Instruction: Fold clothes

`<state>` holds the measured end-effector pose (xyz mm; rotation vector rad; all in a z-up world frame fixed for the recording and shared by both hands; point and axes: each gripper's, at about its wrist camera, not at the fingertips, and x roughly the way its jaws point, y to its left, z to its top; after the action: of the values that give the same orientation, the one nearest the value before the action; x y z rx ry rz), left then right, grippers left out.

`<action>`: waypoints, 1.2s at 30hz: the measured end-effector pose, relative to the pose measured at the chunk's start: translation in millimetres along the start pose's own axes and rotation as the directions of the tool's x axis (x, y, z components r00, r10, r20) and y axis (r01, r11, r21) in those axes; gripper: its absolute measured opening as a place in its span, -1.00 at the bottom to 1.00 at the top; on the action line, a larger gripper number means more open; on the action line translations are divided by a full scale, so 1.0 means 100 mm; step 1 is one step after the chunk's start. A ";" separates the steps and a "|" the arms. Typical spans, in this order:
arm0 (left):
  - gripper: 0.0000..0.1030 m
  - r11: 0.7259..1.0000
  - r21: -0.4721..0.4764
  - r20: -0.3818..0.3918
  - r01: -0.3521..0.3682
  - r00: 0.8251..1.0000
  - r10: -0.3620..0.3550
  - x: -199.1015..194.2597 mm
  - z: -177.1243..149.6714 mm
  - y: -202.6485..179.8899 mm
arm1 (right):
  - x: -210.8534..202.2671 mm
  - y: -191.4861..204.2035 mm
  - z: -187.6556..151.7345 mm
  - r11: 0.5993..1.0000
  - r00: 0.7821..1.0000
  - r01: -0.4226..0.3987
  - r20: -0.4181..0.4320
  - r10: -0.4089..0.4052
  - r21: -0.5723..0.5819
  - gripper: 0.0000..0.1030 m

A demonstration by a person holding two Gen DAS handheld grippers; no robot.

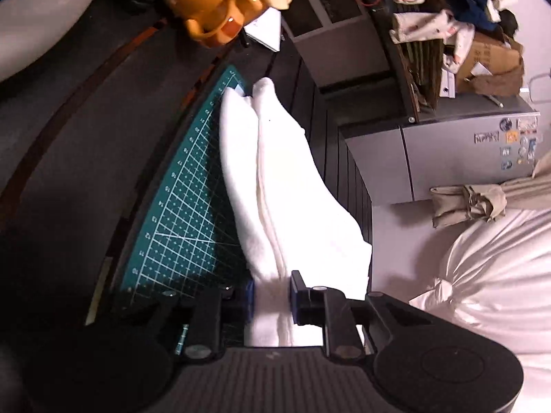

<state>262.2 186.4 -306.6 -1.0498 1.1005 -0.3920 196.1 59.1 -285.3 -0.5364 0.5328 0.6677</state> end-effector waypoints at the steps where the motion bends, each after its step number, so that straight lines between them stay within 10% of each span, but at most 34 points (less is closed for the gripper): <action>1: -0.66 1.000 -0.013 -0.004 0.002 1.000 -0.002 0.01 0.01 0.00 | 0.07 0.11 0.01 0.997 0.999 0.041 -0.005 -0.041 -0.061 -0.17; 4: -0.66 1.000 -0.023 -0.013 0.003 1.000 -0.003 -0.02 0.06 -0.03 | 0.17 0.24 0.02 0.978 0.987 0.158 0.006 -0.159 -0.138 -0.24; 6: -0.66 1.000 -0.029 -0.016 -0.008 1.000 0.007 -0.04 0.10 -0.03 | 0.20 0.21 0.03 0.981 0.986 0.166 0.017 -0.165 -0.097 -0.90; 9: -0.55 0.999 -0.053 -0.010 0.005 1.000 -0.006 -0.08 0.12 -0.02 | 0.11 0.05 0.05 0.990 0.989 0.142 0.035 -0.141 -0.005 -0.91; 13: 0.20 0.999 -0.049 0.056 -0.020 0.998 0.022 -0.11 0.20 -0.10 | -0.05 -0.16 0.05 0.993 0.993 0.092 0.067 -0.096 0.070 -0.91; 18: 0.33 0.993 0.026 0.104 -0.117 0.988 0.114 0.08 0.52 -0.38 | -0.12 -0.36 0.07 0.990 0.992 0.049 0.106 -0.063 0.134 -0.91; 21: 0.27 0.992 -0.007 0.119 -0.122 0.985 0.122 0.16 0.65 -0.39 | -0.15 -0.43 0.07 0.985 0.989 0.045 0.129 -0.067 0.164 -0.91; 24: -0.81 0.990 -0.030 0.130 -0.136 0.982 0.138 0.24 0.79 -0.45 | -0.18 -0.53 0.04 0.978 0.987 0.038 0.147 -0.069 0.205 -0.91; 32: -0.84 0.961 0.184 0.181 -0.208 0.968 0.175 0.25 0.69 -1.47 | -0.49 -0.93 -0.20 0.911 0.966 0.010 0.231 -0.115 0.411 -0.91; 36: -0.83 0.895 0.381 0.153 -0.232 0.971 0.186 0.64 0.45 -2.40 | -0.95 -1.33 -0.65 0.748 0.932 -0.040 0.295 -0.211 0.663 -0.91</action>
<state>382.2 45.2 -135.3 -0.5793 0.9696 -0.3588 206.5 -110.1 -236.7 0.2388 0.3630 0.4243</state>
